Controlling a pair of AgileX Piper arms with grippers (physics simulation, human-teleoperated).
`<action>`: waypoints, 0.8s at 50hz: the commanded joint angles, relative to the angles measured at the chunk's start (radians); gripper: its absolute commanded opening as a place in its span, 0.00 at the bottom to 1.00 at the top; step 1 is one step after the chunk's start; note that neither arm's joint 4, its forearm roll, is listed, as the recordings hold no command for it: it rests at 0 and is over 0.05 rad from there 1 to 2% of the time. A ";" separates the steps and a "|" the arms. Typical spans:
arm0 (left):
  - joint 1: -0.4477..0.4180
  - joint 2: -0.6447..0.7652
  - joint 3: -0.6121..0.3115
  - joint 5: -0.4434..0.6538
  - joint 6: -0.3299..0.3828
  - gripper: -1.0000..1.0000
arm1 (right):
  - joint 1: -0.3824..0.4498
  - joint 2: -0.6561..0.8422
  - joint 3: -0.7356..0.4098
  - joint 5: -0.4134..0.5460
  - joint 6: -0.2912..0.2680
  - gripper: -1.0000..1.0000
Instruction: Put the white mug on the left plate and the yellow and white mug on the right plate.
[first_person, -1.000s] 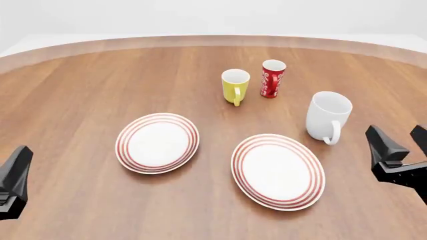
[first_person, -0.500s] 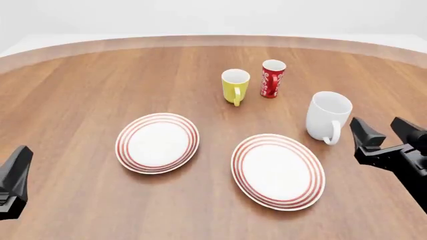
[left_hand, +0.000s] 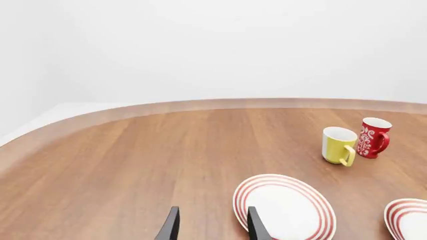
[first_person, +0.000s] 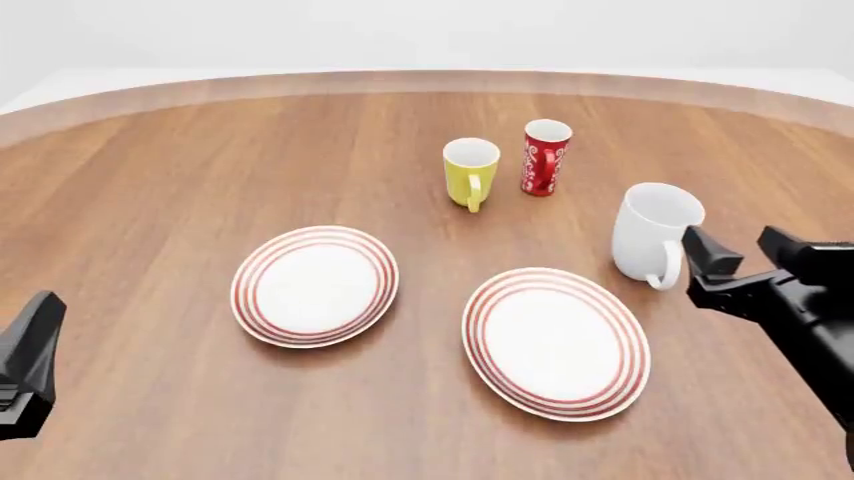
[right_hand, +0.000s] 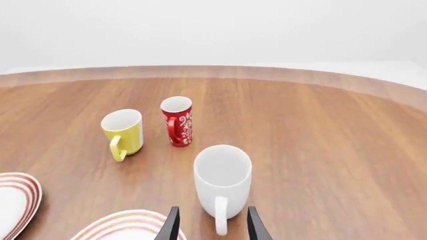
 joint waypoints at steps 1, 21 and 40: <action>0.000 0.000 0.000 0.000 0.000 1.00 | -0.008 0.088 -0.012 -0.060 0.004 1.00; 0.000 0.000 0.000 0.000 0.000 1.00 | -0.024 0.266 -0.032 -0.178 0.011 1.00; 0.000 0.000 0.000 0.000 0.000 1.00 | -0.039 0.457 -0.110 -0.238 0.013 1.00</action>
